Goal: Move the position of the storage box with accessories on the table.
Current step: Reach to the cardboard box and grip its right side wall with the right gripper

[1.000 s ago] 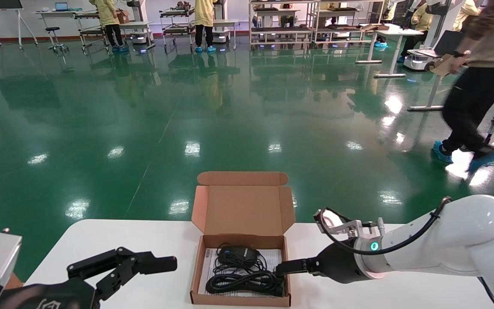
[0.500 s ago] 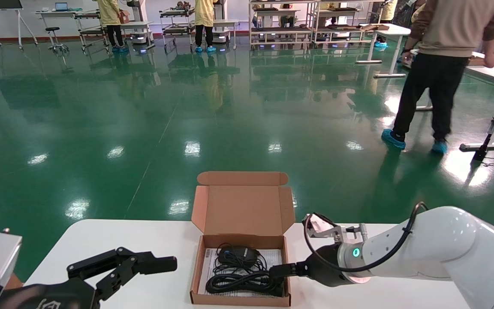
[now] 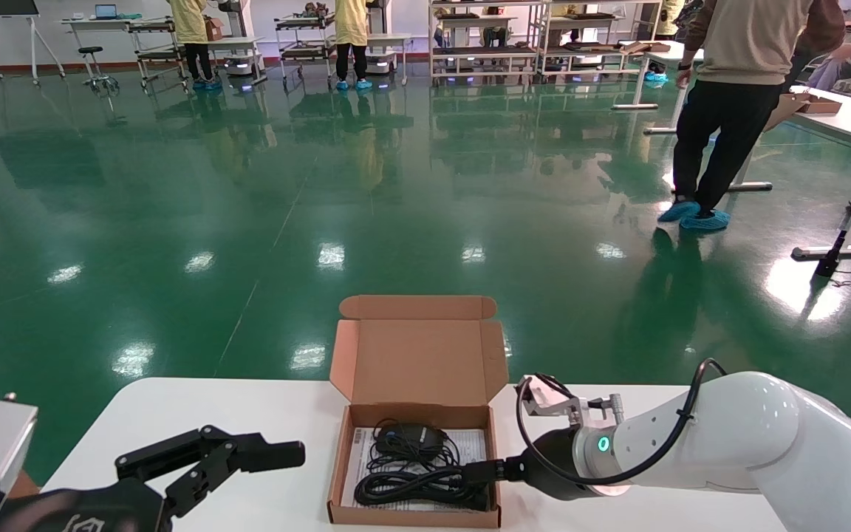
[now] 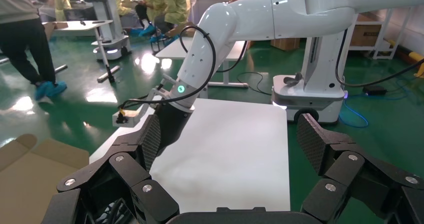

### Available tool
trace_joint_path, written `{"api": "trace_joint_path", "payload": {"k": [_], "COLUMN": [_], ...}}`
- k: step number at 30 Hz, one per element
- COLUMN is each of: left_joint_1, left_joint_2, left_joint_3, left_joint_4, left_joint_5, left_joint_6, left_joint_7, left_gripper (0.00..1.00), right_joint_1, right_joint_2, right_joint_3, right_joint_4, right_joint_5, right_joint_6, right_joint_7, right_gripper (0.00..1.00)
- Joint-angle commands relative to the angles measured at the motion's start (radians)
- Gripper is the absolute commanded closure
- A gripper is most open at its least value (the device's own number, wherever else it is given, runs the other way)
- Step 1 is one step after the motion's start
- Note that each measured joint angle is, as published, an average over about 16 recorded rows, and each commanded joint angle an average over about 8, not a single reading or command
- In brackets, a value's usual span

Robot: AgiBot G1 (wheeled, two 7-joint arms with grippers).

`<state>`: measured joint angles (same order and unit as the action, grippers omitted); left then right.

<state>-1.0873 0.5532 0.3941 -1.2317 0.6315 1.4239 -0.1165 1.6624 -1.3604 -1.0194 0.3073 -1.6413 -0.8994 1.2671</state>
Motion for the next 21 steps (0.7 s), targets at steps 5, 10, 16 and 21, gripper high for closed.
{"api": "trace_joint_path", "payload": {"k": [5,10,16,21], "left_joint_1": [0.000,0.000,0.000,0.000], "left_joint_2": [0.000,0.000,0.000,0.000], "left_joint_3": [0.000,0.000,0.000,0.000], "left_joint_4": [0.000,0.000,0.000,0.000], "left_joint_5": [0.000,0.000,0.000,0.000], "left_joint_6": [0.000,0.000,0.000,0.000], "left_joint_7": [0.000,0.000,0.000,0.000], "left_gripper": [0.00,0.00,0.00,0.00], "right_joint_1": [-0.002,-0.002,0.001,0.006], "right_joint_2": [0.001,0.002,0.004,0.005], "right_joint_3": [-0.023,-0.039,-0.055,-0.064], "right_joint_4": [0.001,-0.005,-0.013,-0.023], "right_joint_5": [0.016,0.027,0.042,0.055], "right_joint_6": [0.005,0.007,0.008,0.007], "right_joint_7": [0.003,0.002,0.000,-0.005], "right_gripper": [1.00,1.00,1.00,1.00]}}
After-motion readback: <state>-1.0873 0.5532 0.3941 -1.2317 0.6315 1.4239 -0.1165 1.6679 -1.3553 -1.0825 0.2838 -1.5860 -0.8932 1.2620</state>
